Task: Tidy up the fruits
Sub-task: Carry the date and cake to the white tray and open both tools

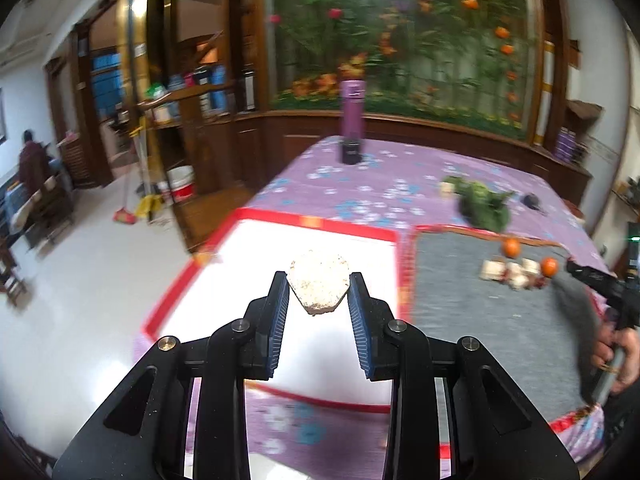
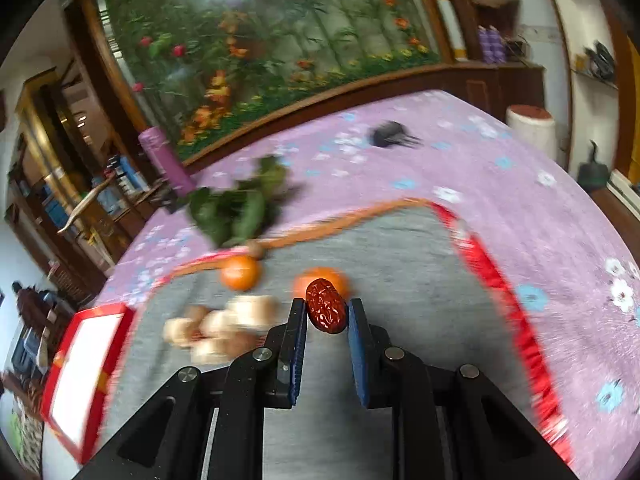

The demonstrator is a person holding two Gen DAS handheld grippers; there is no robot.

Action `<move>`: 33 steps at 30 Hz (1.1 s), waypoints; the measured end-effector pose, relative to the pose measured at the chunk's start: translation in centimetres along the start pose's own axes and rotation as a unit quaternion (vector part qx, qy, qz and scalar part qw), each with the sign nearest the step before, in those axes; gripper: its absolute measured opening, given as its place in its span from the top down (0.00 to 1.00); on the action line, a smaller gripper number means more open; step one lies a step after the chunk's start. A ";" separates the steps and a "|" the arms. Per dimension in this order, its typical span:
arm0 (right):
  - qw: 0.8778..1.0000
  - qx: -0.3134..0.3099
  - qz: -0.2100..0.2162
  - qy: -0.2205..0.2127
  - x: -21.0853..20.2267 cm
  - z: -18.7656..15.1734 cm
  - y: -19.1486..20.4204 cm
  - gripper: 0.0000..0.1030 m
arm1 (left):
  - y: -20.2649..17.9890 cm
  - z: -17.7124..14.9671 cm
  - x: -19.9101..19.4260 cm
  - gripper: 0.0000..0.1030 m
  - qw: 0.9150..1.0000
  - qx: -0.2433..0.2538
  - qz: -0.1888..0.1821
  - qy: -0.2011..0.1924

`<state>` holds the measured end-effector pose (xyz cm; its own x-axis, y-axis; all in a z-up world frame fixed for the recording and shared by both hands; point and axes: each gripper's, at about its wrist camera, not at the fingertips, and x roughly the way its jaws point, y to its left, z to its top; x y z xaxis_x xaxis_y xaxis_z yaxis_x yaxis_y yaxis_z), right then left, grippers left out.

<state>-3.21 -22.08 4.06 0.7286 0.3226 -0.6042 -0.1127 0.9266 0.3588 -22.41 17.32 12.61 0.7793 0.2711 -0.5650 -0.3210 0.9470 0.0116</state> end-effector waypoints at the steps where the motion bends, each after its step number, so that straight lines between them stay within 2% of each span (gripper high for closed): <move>1: 1.000 -0.013 0.015 0.006 -0.1 0.0 2.0 0.81 | 0.5 -0.1 0.2 0.72 1.000 -0.004 0.002 0.002; 5: 0.992 -0.083 0.088 0.041 0.6 -1.1 11.0 0.81 | 2.3 -0.6 2.0 0.72 1.000 -0.013 0.024 0.008; 9: 0.972 -0.124 0.165 0.111 2.7 -3.2 19.2 0.81 | 3.9 -1.9 4.4 0.72 0.998 -0.034 0.022 0.043; 11: 0.958 -0.141 0.200 0.149 3.9 -4.7 23.1 0.81 | 4.2 -2.3 5.1 0.72 0.998 -0.033 0.022 0.053; 15: 0.941 -0.164 0.220 0.196 5.8 -7.5 28.0 0.81 | 4.8 -2.9 6.9 0.72 0.996 -0.039 0.028 0.077; 20: 0.935 -0.159 0.217 0.229 7.9 -9.6 30.5 0.81 | 5.0 -3.0 8.6 0.72 0.994 -0.039 0.044 0.094; 27: 0.928 -0.137 0.207 0.279 10.6 -11.2 31.1 0.81 | 5.7 -3.7 10.6 0.72 0.989 -0.050 0.055 0.130; 31: 0.931 -0.131 0.200 0.276 10.7 -11.2 31.2 0.80 | 5.8 -4.2 10.9 0.70 0.987 -0.050 0.048 0.147; 33: 0.929 -0.139 0.206 0.275 10.7 -11.3 31.4 0.74 | 5.8 -4.2 10.8 0.68 0.986 -0.050 0.044 0.152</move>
<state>-6.61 12.60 0.84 0.1378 0.6405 -0.7555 -0.5315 0.6915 0.4892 -18.09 25.02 3.07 0.5529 0.2732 -0.7872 -0.4445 0.8958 -0.0013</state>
